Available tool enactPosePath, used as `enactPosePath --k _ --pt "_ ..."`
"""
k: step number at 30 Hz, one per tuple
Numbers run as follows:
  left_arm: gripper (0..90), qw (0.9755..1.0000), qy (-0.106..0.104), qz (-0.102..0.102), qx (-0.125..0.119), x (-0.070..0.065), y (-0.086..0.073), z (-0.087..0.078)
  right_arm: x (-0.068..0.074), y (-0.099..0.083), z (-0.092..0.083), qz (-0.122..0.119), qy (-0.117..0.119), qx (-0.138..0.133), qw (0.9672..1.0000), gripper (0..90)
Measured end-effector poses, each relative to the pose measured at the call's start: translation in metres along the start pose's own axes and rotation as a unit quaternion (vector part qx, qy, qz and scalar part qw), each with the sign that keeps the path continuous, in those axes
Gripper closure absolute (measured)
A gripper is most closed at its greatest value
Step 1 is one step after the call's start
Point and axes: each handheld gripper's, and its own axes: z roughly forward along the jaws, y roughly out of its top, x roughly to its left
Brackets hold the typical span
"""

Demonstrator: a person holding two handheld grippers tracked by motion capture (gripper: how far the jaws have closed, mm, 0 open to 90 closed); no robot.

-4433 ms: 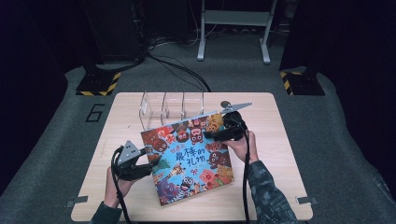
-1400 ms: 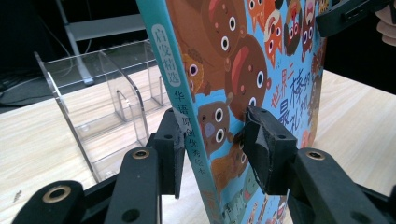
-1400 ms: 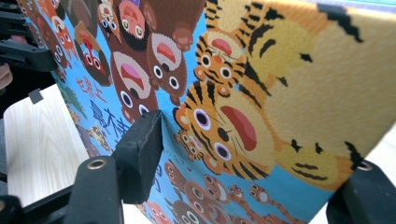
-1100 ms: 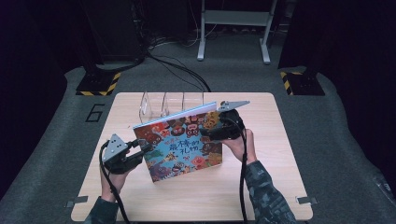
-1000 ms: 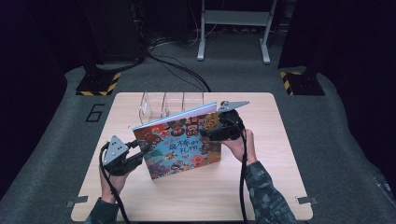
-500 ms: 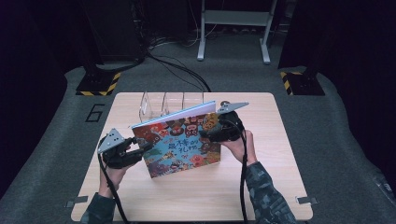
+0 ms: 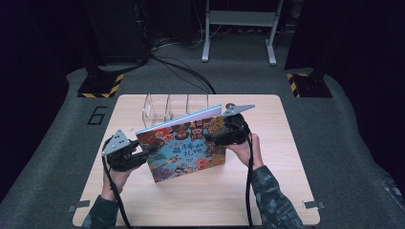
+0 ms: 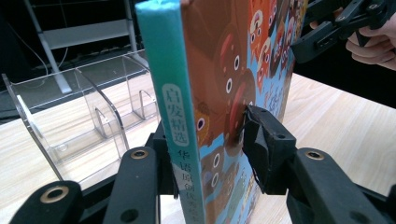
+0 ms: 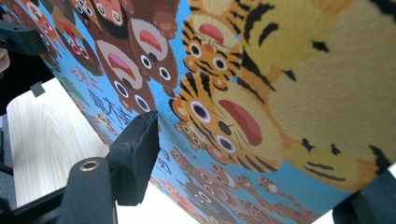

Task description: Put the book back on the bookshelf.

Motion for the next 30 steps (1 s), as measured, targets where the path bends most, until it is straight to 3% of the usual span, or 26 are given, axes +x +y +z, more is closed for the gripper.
enactPosePath --k 8,10,12,14,15,17,23,26,30 --pt "62.9 0.9997 -0.017 0.013 0.012 0.000 0.002 -0.002 -0.001 -0.001 -0.004 -0.003 0.001 0.008 1.0000 31.8" --pt "65.6 0.9996 -0.019 0.011 0.016 0.002 0.002 -0.003 -0.003 -0.003 -0.008 -0.003 -0.028 0.011 0.9995 28.7" --pt "68.7 0.9991 -0.027 0.021 0.026 0.003 0.004 -0.004 -0.010 -0.005 -0.014 0.010 -0.031 0.003 0.9995 28.7" --pt "69.7 0.9990 -0.029 0.018 0.028 0.003 0.004 -0.004 -0.015 -0.008 -0.017 0.028 -0.029 0.003 0.9992 25.9" --pt "70.0 0.9991 -0.032 0.014 0.024 0.004 0.004 -0.003 -0.017 -0.009 -0.017 0.025 -0.024 0.002 0.9994 24.9" --pt "70.8 0.9988 -0.043 0.007 0.022 0.005 0.003 -0.003 -0.017 -0.010 -0.015 0.020 -0.034 0.001 0.9992 23.4" --pt "71.7 0.9976 -0.068 -0.003 0.012 0.008 0.005 -0.005 -0.018 -0.011 0.000 0.024 -0.038 -0.008 0.9989 20.0" --pt "70.5 0.9976 -0.065 0.003 0.024 0.008 0.006 -0.004 -0.020 -0.011 0.006 0.027 -0.040 -0.020 0.9986 19.4" --pt "70.5 0.9976 -0.065 0.021 0.014 0.005 0.006 -0.003 -0.027 -0.008 0.013 0.043 -0.033 -0.021 0.9983 17.8"
